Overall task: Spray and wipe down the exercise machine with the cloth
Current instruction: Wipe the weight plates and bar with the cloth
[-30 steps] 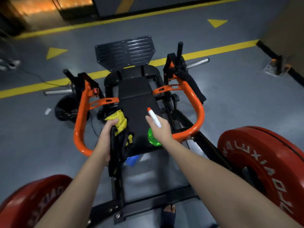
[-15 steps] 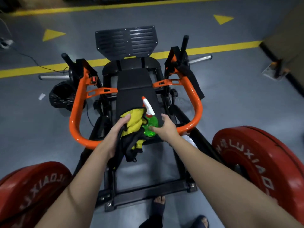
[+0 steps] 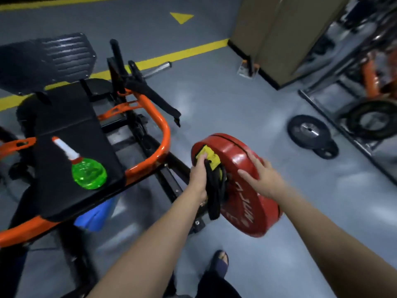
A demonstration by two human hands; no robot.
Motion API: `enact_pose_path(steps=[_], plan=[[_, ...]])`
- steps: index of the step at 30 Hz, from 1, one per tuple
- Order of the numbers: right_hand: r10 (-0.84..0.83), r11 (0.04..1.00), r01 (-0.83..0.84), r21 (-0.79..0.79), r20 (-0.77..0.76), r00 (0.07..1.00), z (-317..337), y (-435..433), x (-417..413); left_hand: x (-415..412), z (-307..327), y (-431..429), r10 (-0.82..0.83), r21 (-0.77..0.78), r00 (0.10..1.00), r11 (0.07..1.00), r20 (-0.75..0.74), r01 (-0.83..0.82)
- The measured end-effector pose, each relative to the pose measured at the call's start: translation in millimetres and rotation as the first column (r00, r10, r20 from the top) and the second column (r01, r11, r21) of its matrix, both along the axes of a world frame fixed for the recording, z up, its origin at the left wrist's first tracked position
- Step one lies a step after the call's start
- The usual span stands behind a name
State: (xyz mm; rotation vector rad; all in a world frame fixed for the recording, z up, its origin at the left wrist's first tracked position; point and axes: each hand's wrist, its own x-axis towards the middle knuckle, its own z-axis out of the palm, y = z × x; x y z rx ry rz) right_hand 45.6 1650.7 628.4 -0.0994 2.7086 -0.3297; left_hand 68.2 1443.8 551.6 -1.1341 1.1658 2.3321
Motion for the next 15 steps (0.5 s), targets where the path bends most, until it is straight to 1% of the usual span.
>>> enact_pose_path(steps=[1, 2, 4, 6, 8, 11, 13, 15], plan=[[0.021, 0.998, -0.020, -0.062, 0.014, 1.000, -4.9, 12.9, 7.8, -2.5, 13.4, 17.8, 0.016, -0.014, 0.999, 1.000, 0.049, -0.015], [0.038, 0.995, -0.037, -0.089, 0.012, 0.999, -12.8, 23.1, 13.2, -4.5, 25.3, 35.0, 0.075, -0.076, 0.994, 0.995, 0.078, -0.069], [0.074, 0.996, -0.077, -0.035, -0.065, 0.995, -23.7, 28.3, 21.0, -7.6, 34.0, 58.0, 0.228, -0.242, 0.972, 0.948, 0.063, -0.206], [0.113, 0.993, -0.101, 0.067, -0.206, 0.972, -31.6, 24.9, 22.6, -7.2, 33.8, 72.0, 0.288, -0.344, 0.957, 0.902, 0.033, -0.260], [0.188, 0.980, -0.158, 0.119, -0.312, 0.932, -34.9, 21.9, 17.8, -8.3, 26.5, 80.1, 0.280, -0.443, 0.959, 0.855, -0.047, -0.271], [0.271, 0.961, -0.235, 0.149, -0.318, 0.908, -38.0, 19.9, 5.2, -7.6, 13.5, 91.0, 0.237, -0.526, 0.963, 0.807, -0.130, -0.270], [0.279, 0.958, -0.236, 0.165, -0.333, 0.901, -34.7, 10.7, -3.5, -7.2, 8.7, 91.0, 0.228, -0.538, 0.960, 0.795, -0.164, -0.280], [0.278, 0.956, -0.226, 0.187, -0.327, 0.903, -29.6, -5.2, -15.5, -8.0, 3.9, 83.6, 0.173, -0.560, 0.960, 0.784, -0.220, -0.269]])
